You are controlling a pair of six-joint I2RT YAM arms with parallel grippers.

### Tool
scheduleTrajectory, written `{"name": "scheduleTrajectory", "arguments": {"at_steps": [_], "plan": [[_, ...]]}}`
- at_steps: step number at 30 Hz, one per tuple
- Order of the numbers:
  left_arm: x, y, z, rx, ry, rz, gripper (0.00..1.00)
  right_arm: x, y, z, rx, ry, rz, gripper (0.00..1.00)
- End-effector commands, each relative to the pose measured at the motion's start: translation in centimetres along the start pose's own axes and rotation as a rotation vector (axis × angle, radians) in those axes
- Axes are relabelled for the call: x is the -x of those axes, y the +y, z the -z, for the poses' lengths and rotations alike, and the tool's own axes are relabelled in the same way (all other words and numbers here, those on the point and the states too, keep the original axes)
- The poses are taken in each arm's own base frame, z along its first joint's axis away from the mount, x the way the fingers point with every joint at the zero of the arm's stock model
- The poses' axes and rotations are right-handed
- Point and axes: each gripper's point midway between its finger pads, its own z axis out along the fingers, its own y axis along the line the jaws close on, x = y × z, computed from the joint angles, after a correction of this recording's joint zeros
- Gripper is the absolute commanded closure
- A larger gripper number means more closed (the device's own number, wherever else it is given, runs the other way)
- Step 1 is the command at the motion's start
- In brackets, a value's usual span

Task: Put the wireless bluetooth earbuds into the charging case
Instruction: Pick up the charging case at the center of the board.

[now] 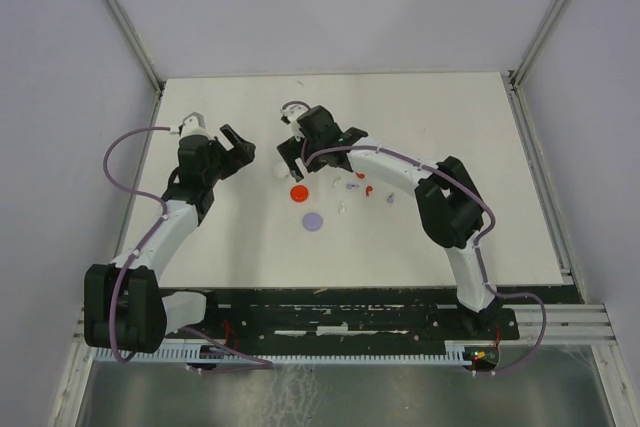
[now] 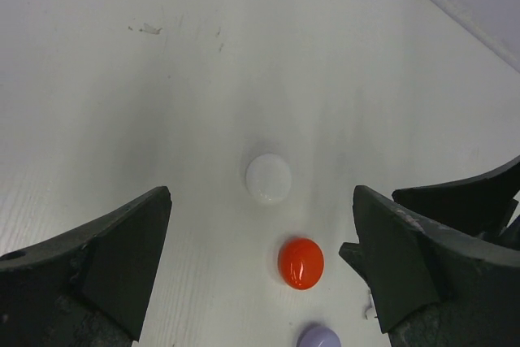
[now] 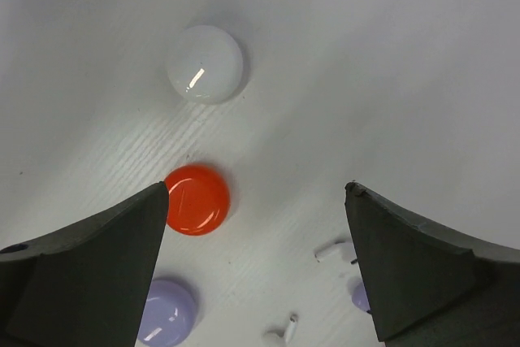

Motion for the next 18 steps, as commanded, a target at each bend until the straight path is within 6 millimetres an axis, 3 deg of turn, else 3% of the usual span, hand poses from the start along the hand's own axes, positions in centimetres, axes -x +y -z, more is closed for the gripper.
{"name": "scheduleTrajectory", "arguments": {"at_steps": [1,7,12,18], "plan": [[1.2,0.6,1.1,0.035,-0.073,0.026,0.01,3.8,1.3,-1.3,-0.004,-0.126,0.090,0.02],[1.8,1.3,1.8,0.065,-0.118,0.052,0.01,4.2,2.9,-4.1,0.024,-0.118,0.130,0.02],[1.8,1.6,2.2,0.085,-0.126,0.053,0.01,3.3,4.0,-6.2,0.041,-0.093,0.136,0.02],[2.4,1.6,2.8,0.087,-0.150,0.057,0.04,2.7,4.7,-7.6,0.052,-0.085,0.128,0.04]]}}
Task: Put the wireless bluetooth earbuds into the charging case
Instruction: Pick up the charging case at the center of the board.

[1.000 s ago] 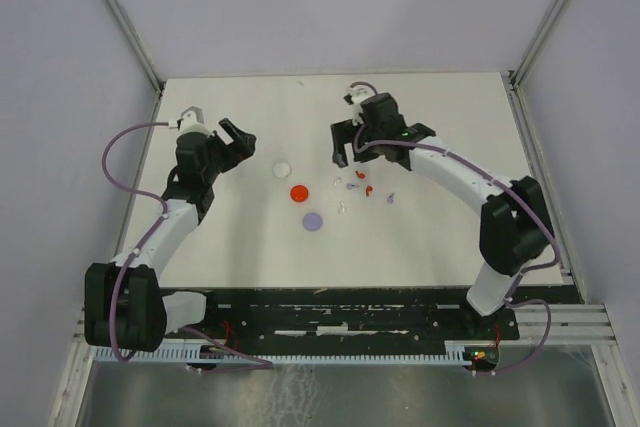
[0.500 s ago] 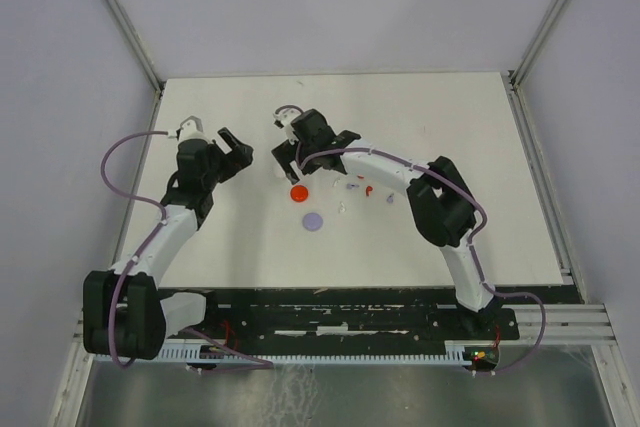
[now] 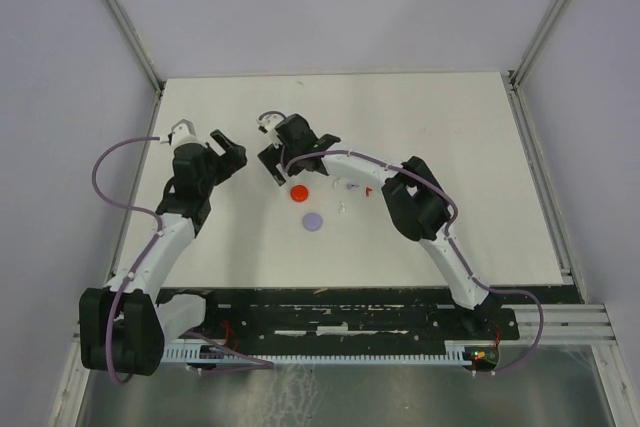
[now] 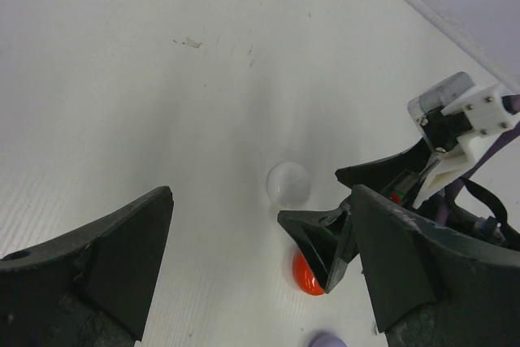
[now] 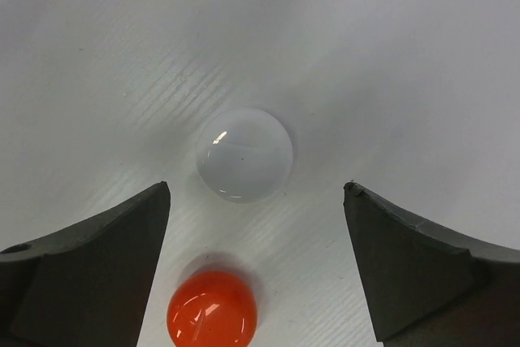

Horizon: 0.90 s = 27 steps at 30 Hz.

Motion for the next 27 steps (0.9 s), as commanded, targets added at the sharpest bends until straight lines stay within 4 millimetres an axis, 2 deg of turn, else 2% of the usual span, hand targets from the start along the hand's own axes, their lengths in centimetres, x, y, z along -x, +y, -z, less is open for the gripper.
{"name": "scheduleTrajectory", "arguments": {"at_steps": [1,9,17,27], "plan": [[1.6,-0.2,0.7,0.001,-0.064,0.035,0.05,2.2,0.9,-0.5,0.011,-0.062,0.005,0.05],[2.0,-0.1,1.1,0.009,-0.077,0.031,0.05,1.4,1.7,-1.7,0.022,-0.042,0.003,0.11],[2.0,0.0,1.1,0.016,-0.078,0.030,0.05,0.5,1.7,-2.3,0.008,-0.024,0.001,0.23],[2.0,0.3,1.1,0.026,-0.081,0.026,0.05,-0.1,1.5,-3.1,-0.006,-0.014,-0.013,0.28]]}}
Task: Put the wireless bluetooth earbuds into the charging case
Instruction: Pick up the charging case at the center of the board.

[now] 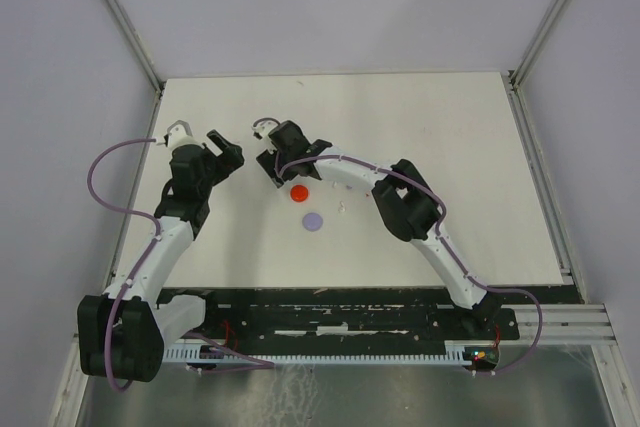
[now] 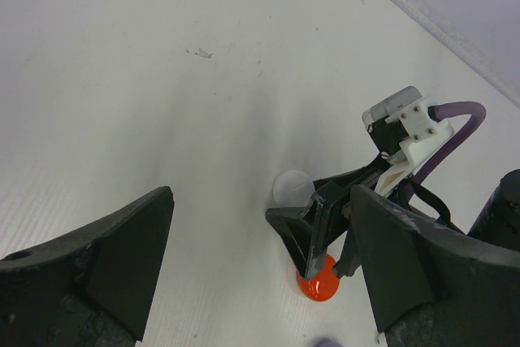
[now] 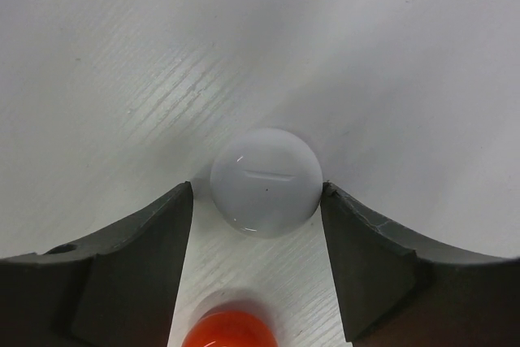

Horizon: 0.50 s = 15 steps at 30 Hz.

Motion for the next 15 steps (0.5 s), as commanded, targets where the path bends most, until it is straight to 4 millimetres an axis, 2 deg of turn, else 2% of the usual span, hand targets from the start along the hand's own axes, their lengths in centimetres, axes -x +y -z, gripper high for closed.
{"name": "scheduleTrajectory", "arguments": {"at_steps": [1,5,10,12,13,15], "plan": [[1.1,-0.1,0.4,0.004,-0.042,0.022,0.05,1.6,0.0,-0.4,-0.016,-0.043,-0.012,0.29],[1.1,0.0,0.3,0.007,-0.044,0.023,0.05,1.6,-0.2,-0.5,-0.026,-0.045,-0.012,0.37],[1.0,-0.3,0.4,-0.009,-0.037,0.017,0.07,2.0,-0.3,0.1,-0.033,-0.058,-0.003,0.62],[1.0,-0.9,0.4,-0.044,-0.031,0.016,0.07,2.9,-0.6,1.3,-0.038,-0.089,0.026,0.78],[0.8,-1.6,0.3,-0.080,-0.019,0.011,0.07,4.2,-0.9,2.6,-0.050,-0.134,0.038,0.81],[0.7,-3.1,0.1,-0.154,0.008,0.006,0.07,5.6,-1.6,4.7,-0.055,-0.197,0.070,0.84]]}}
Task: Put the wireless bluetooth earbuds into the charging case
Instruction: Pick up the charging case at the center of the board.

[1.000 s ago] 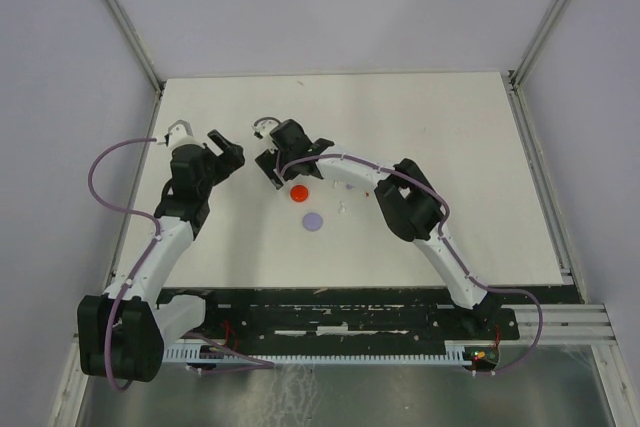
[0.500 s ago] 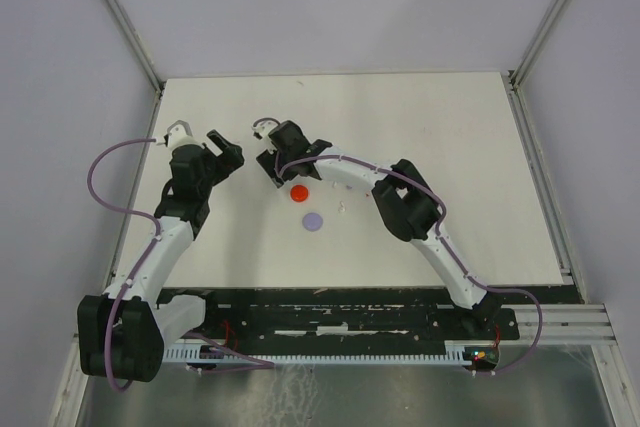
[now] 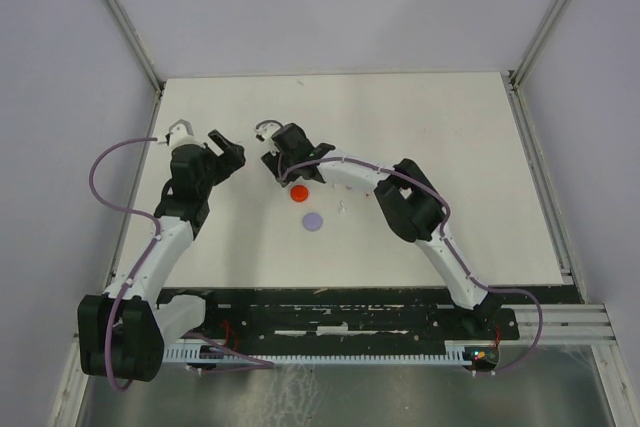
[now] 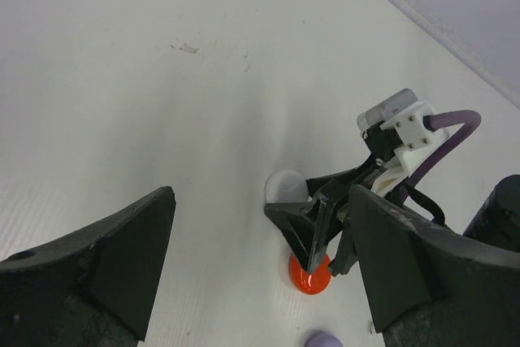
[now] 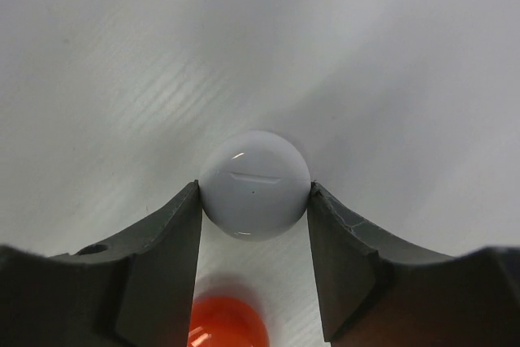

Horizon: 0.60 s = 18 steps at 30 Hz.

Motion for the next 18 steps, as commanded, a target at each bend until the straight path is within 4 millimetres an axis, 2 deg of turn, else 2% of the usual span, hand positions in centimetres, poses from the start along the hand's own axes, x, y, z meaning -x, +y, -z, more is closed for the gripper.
{"name": "scheduleTrajectory", "arguments": {"at_steps": [1,2,3,5,10,15,18], "plan": [[0.5,-3.6,-0.2,-0.174,0.022,0.005,0.07,5.8,-1.6,5.7,-0.017,-0.194,0.067,0.84],[0.1,-4.4,-0.5,-0.211,0.048,0.006,0.07,5.5,-2.3,6.5,-0.007,-0.200,0.066,0.84],[-0.4,-5.1,-0.8,-0.243,0.080,0.009,0.07,6.1,-2.5,7.7,0.013,-0.220,0.063,0.85],[-1.6,-5.9,-1.7,-0.288,0.146,0.018,0.09,6.5,-4.2,9.9,0.036,-0.242,0.033,0.86],[-3.6,-8.7,-2.5,-0.454,0.245,0.047,0.12,5.8,-7.0,15.0,0.125,-0.270,-0.041,0.86],[-4.7,-12.3,-2.0,-0.645,0.296,0.054,0.13,3.9,-6.6,18.5,0.244,-0.284,-0.043,0.84],[-6.1,-14.1,-1.7,-0.699,0.339,0.025,0.13,2.6,-6.1,19.2,0.268,-0.257,-0.021,0.84]]}}
